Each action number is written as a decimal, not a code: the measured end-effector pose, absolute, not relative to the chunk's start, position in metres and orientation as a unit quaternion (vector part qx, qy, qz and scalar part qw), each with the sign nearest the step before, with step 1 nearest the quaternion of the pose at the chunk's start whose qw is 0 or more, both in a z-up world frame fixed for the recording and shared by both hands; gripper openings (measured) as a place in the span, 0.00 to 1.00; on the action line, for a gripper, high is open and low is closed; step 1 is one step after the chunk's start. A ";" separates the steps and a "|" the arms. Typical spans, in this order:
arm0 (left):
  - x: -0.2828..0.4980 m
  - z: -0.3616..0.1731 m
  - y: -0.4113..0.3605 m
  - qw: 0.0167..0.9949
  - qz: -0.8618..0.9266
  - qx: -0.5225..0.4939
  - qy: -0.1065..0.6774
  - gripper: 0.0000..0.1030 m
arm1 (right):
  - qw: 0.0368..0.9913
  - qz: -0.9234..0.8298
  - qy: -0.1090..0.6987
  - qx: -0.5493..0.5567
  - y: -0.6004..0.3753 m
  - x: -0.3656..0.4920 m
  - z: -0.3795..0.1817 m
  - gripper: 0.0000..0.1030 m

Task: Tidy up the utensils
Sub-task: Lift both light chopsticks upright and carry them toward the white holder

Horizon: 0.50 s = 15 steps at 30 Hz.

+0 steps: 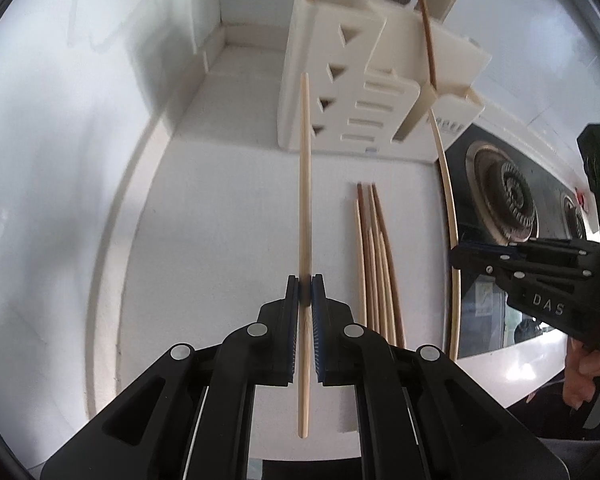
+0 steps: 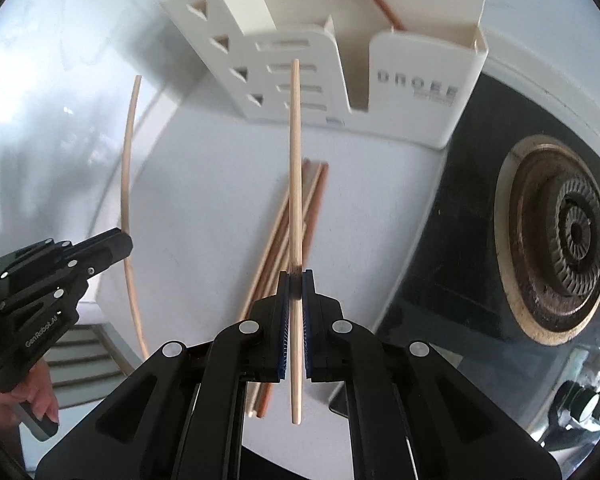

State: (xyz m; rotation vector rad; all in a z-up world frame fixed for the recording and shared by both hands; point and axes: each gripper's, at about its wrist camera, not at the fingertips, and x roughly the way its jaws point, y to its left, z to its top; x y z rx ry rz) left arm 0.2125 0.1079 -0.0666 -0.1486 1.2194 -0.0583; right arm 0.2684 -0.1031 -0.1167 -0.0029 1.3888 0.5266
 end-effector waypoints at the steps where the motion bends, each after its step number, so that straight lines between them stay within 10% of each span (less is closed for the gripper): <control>1: 0.214 -0.064 0.107 0.820 -0.026 -0.067 0.568 0.06 | 0.743 0.242 0.624 -0.002 -0.105 0.272 -0.111 0.07; 15: 0.232 -0.008 0.084 0.881 -0.031 -0.040 0.471 0.06 | 0.849 0.254 0.462 -0.018 -0.112 0.282 -0.041 0.07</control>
